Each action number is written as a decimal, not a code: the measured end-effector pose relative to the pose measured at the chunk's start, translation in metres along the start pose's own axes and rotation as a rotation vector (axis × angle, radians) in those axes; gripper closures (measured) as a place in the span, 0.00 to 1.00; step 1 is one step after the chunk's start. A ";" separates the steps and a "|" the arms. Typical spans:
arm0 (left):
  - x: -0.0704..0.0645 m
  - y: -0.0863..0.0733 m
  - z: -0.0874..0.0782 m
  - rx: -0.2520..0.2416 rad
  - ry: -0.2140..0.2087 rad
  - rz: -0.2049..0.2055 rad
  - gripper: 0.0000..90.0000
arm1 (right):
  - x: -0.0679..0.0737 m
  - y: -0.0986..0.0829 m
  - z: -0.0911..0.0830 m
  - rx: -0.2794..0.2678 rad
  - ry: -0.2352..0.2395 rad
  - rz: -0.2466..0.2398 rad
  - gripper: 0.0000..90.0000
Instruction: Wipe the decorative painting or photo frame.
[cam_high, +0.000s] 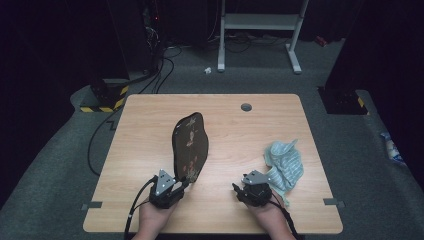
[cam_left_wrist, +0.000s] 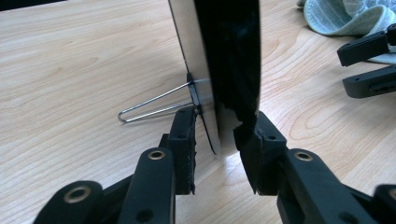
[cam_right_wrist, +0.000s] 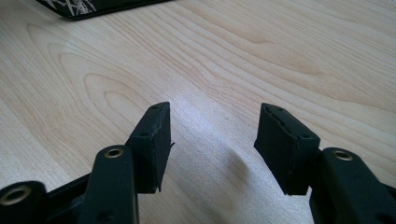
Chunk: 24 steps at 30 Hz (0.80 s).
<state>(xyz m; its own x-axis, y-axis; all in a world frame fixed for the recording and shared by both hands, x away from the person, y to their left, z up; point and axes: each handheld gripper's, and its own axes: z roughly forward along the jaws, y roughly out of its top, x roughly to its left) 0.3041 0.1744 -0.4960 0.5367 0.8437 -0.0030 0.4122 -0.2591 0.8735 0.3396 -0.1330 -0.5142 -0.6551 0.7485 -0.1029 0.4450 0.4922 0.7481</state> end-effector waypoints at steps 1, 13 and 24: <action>0.001 0.000 0.000 0.002 0.000 0.000 0.74 | 0.000 0.000 0.000 0.000 0.000 0.000 0.50; 0.021 -0.005 -0.003 0.003 0.042 -0.041 0.75 | 0.000 0.000 0.000 -0.001 0.004 -0.002 0.50; 0.039 -0.005 0.004 -0.001 0.078 -0.092 0.76 | 0.002 -0.001 0.002 0.005 0.006 -0.001 0.50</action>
<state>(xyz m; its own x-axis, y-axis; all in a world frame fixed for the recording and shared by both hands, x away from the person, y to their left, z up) 0.3258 0.2072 -0.5023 0.4373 0.8982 -0.0455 0.4565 -0.1781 0.8717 0.3388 -0.1315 -0.5162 -0.6596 0.7450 -0.0997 0.4471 0.4955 0.7447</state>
